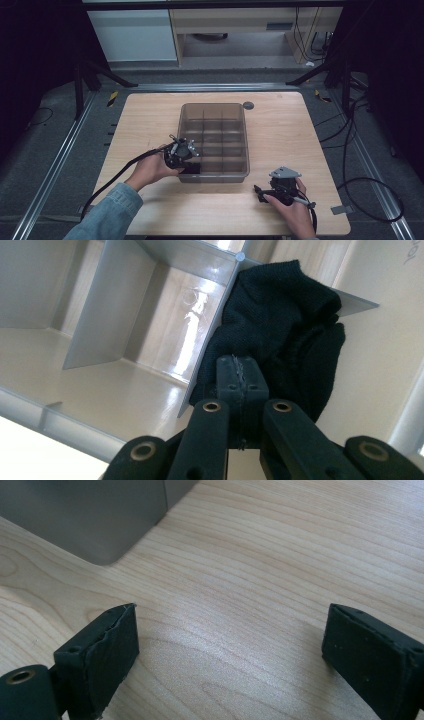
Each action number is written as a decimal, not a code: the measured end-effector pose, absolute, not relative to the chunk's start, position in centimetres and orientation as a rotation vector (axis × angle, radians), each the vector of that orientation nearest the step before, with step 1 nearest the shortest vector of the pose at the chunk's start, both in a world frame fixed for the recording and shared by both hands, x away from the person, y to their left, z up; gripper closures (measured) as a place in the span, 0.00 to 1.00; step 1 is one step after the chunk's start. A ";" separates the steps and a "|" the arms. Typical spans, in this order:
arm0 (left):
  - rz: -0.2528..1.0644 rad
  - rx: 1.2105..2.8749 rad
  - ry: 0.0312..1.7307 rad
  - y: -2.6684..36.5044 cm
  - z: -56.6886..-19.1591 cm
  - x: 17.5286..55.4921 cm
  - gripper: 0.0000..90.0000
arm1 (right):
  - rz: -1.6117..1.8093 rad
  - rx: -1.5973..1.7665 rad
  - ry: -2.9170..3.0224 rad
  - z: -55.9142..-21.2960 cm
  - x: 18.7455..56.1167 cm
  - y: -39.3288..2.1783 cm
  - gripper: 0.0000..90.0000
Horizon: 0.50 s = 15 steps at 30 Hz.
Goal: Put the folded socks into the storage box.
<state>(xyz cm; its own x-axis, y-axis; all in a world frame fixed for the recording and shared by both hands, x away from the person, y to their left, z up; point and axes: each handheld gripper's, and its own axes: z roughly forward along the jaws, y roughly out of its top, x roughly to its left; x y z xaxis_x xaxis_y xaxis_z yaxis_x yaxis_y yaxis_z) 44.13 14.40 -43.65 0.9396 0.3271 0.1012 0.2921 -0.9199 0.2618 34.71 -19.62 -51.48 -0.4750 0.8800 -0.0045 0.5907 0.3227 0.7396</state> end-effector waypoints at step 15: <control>0.213 2.857 0.455 14.2 -44.0 44.1 1.00 | 0.962 1.301 2.186 -51.5 34.7 -19.6 0.09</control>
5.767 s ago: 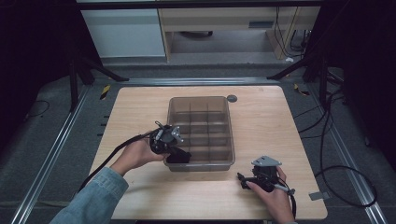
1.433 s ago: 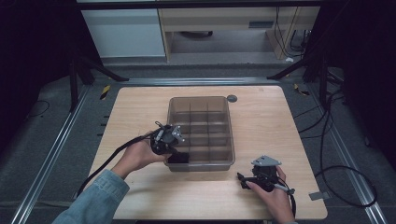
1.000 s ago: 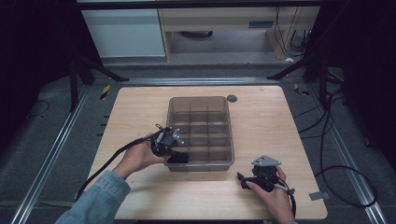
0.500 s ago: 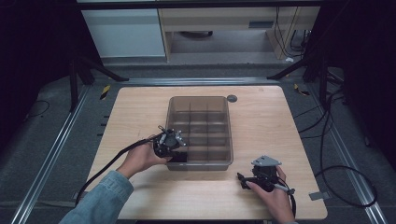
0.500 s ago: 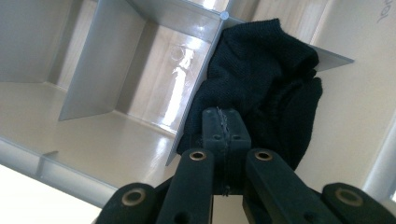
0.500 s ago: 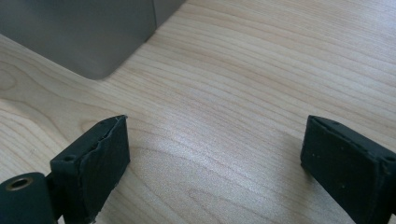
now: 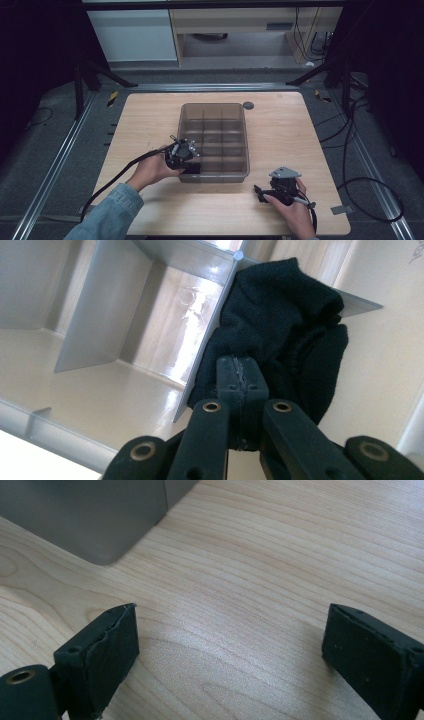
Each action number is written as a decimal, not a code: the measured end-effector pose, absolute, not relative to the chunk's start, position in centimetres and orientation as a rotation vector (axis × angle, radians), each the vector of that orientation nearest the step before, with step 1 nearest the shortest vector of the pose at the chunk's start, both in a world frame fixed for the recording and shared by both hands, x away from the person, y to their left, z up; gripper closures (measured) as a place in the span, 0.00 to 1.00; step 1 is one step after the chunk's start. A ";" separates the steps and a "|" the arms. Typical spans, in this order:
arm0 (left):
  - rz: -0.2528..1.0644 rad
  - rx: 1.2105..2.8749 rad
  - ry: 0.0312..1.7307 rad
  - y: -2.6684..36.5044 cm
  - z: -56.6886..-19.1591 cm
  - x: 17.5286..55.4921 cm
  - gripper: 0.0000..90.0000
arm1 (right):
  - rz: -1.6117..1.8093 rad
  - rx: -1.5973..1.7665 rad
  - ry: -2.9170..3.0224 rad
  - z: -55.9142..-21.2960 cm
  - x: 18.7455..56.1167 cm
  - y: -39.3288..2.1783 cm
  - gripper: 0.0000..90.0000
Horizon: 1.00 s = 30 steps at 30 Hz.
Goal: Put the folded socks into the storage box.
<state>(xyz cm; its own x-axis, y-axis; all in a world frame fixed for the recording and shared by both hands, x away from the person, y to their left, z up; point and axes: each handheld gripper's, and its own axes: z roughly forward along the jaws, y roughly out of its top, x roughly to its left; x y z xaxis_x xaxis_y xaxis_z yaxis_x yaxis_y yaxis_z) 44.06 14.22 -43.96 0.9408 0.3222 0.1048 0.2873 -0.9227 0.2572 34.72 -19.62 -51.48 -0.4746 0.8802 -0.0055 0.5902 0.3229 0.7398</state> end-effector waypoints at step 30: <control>0.241 2.634 0.350 15.3 -39.9 43.4 0.83 | 0.962 1.298 2.186 -51.5 34.7 -19.6 0.09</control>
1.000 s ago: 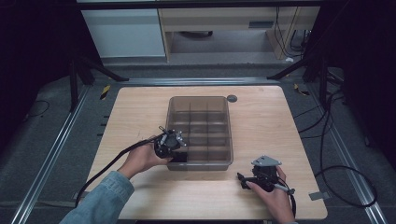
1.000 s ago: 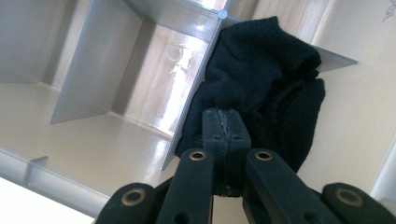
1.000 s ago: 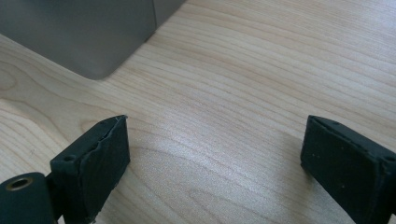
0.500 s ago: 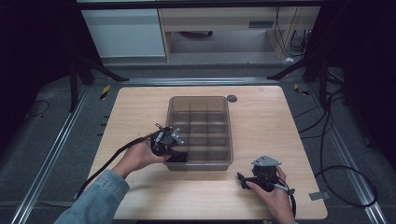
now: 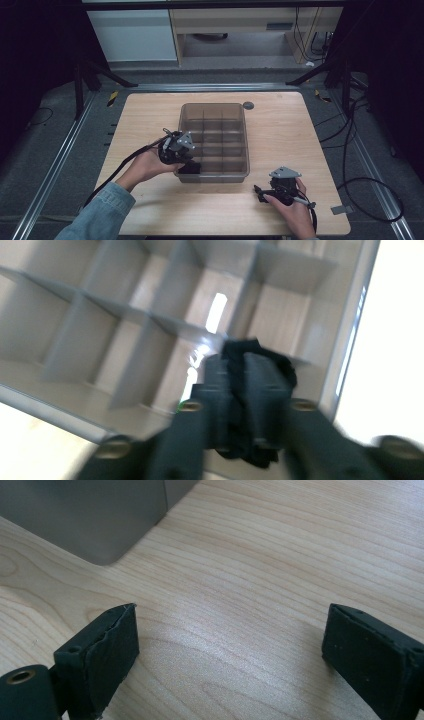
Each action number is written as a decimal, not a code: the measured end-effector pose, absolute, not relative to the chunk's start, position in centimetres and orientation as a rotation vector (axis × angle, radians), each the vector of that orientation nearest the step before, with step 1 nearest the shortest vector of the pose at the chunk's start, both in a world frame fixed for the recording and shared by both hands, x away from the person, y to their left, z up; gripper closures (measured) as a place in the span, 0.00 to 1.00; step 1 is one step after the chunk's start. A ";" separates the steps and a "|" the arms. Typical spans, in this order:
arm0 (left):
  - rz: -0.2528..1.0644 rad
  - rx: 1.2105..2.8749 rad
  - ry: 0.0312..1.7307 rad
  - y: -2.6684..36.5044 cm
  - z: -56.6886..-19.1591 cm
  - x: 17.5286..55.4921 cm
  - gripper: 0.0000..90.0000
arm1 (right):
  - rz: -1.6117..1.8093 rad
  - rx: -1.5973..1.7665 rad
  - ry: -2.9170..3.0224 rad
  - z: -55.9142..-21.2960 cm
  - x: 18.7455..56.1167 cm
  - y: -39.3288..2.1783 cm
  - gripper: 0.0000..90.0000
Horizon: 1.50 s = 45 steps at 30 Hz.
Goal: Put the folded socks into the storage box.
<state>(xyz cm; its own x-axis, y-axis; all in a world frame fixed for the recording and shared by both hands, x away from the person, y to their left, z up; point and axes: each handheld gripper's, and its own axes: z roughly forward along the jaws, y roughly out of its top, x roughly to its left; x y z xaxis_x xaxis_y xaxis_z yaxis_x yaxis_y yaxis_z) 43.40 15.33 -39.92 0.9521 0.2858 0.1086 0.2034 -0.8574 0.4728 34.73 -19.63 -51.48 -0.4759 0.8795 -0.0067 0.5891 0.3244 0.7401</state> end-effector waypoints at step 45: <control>0.498 2.150 0.705 30.0 -37.2 40.2 0.02 | 0.961 1.302 2.186 -51.5 34.6 -19.6 0.09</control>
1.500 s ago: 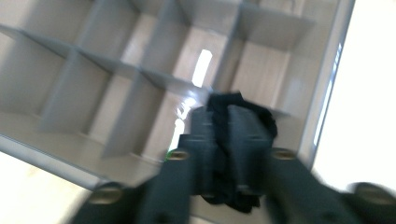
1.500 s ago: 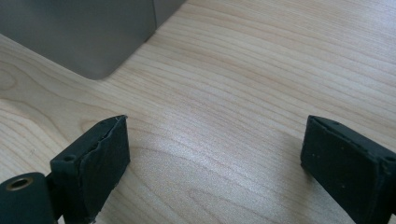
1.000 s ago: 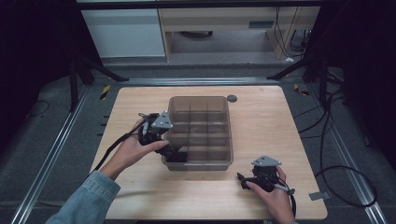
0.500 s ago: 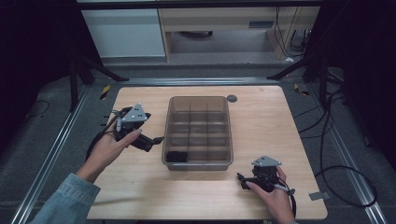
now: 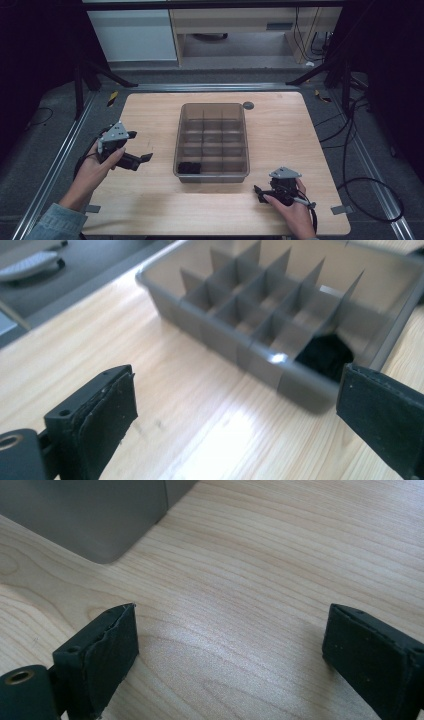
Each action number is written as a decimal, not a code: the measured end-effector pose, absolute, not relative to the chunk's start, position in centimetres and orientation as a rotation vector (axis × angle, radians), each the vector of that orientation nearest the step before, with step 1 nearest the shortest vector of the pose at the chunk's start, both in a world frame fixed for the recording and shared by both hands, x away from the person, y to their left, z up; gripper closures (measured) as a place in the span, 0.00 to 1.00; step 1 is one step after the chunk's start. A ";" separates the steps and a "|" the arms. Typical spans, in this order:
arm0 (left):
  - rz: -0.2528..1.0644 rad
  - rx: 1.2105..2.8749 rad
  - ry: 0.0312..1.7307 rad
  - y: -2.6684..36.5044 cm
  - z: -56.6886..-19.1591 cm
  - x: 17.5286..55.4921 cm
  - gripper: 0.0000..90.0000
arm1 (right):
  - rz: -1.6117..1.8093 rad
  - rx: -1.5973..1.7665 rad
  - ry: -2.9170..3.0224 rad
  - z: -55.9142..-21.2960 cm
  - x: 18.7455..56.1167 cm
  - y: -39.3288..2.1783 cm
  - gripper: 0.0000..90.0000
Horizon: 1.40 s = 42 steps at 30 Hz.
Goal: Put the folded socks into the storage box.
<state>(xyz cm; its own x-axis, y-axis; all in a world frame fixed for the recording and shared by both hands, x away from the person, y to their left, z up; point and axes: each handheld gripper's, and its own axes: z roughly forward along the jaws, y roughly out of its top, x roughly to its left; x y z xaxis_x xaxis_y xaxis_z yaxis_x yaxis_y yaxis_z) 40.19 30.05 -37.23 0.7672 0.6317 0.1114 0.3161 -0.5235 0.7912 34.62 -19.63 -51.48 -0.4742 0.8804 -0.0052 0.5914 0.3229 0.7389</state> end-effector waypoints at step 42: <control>0.434 2.245 1.012 31.4 -50.1 44.2 0.04 | 0.962 1.305 2.189 -51.5 34.6 -19.6 0.08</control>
